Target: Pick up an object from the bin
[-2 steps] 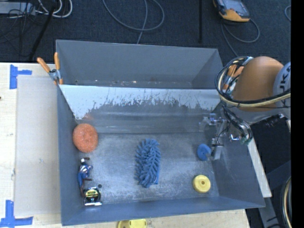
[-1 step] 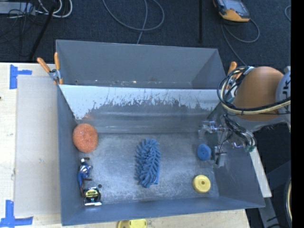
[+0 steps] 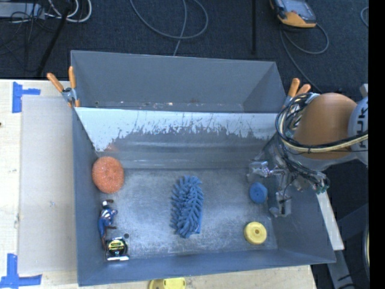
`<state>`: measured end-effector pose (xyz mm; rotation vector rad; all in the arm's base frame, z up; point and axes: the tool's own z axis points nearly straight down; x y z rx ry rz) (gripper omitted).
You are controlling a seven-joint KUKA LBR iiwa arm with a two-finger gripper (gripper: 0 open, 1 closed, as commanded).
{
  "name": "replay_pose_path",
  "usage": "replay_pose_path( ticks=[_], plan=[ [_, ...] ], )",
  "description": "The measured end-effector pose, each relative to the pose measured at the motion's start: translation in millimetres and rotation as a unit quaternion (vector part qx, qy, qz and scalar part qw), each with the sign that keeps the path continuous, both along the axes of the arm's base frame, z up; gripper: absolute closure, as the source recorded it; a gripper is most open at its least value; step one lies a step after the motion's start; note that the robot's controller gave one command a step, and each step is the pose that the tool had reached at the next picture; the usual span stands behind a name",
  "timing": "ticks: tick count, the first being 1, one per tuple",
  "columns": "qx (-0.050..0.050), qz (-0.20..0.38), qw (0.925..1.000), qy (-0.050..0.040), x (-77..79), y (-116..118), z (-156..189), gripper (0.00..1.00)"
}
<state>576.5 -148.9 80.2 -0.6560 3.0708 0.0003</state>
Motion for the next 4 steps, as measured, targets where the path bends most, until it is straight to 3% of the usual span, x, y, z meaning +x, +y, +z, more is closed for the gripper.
replay_pose_path(
  ticks=[1, 2, 3, 4],
  plan=[
    [0.0, -0.116, 0.9933, 0.0011, -13.2, -9, -10, 1.0],
    [0.0, -0.115, 0.9934, 0.0011, -13.1, -9, -10, 1.0],
    [0.001, -0.118, 0.993, 0.0039, -9.5, 8, 39, 1.0],
    [0.0, -0.085, 0.9964, -0.0009, 38.7, 16, 185, 1.0]
  ],
)
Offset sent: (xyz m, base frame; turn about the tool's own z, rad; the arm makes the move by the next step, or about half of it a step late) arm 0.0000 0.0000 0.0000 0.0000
